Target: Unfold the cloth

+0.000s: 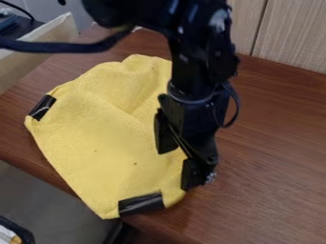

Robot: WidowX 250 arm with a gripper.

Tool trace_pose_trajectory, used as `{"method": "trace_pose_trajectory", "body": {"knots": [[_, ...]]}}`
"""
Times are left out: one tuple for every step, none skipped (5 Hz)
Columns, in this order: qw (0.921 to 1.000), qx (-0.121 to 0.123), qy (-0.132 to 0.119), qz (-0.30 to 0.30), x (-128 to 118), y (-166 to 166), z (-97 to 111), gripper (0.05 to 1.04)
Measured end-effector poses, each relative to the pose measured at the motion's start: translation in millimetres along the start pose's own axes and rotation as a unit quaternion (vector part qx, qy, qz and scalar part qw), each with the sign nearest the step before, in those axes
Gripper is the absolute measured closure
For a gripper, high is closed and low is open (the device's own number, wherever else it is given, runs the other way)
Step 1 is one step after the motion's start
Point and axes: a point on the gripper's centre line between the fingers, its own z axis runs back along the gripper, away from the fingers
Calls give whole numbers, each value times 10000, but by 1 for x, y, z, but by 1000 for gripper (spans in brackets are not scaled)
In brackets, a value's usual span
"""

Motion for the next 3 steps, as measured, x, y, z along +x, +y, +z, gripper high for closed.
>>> {"method": "trace_pose_trajectory", "body": {"knots": [[9999, 17, -137, 73, -6, 2, 18, 83], [9988, 150, -392, 237, -8, 7, 45, 83], [9983, 287, -357, 358, -20, 12, 58, 83]]}}
